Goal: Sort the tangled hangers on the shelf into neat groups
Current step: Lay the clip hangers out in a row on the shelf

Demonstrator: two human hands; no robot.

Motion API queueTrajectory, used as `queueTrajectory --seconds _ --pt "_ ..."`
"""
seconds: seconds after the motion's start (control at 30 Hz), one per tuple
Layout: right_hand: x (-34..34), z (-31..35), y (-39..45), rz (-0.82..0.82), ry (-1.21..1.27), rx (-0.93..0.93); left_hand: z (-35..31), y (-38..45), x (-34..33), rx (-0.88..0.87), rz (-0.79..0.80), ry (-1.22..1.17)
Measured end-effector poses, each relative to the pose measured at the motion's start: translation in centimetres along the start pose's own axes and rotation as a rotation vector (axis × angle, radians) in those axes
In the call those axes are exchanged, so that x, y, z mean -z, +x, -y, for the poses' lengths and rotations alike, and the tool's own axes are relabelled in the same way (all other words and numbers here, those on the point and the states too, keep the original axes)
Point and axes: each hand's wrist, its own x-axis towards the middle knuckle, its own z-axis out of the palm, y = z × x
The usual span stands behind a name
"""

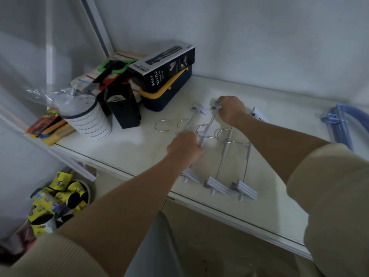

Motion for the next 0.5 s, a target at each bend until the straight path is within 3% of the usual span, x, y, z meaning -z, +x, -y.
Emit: queueTrajectory --seconds 0.5 --pt "-0.8 0.8 -0.3 -0.027 -0.129 0.033 1.8 -0.5 0.8 -0.022 0.088 -0.057"
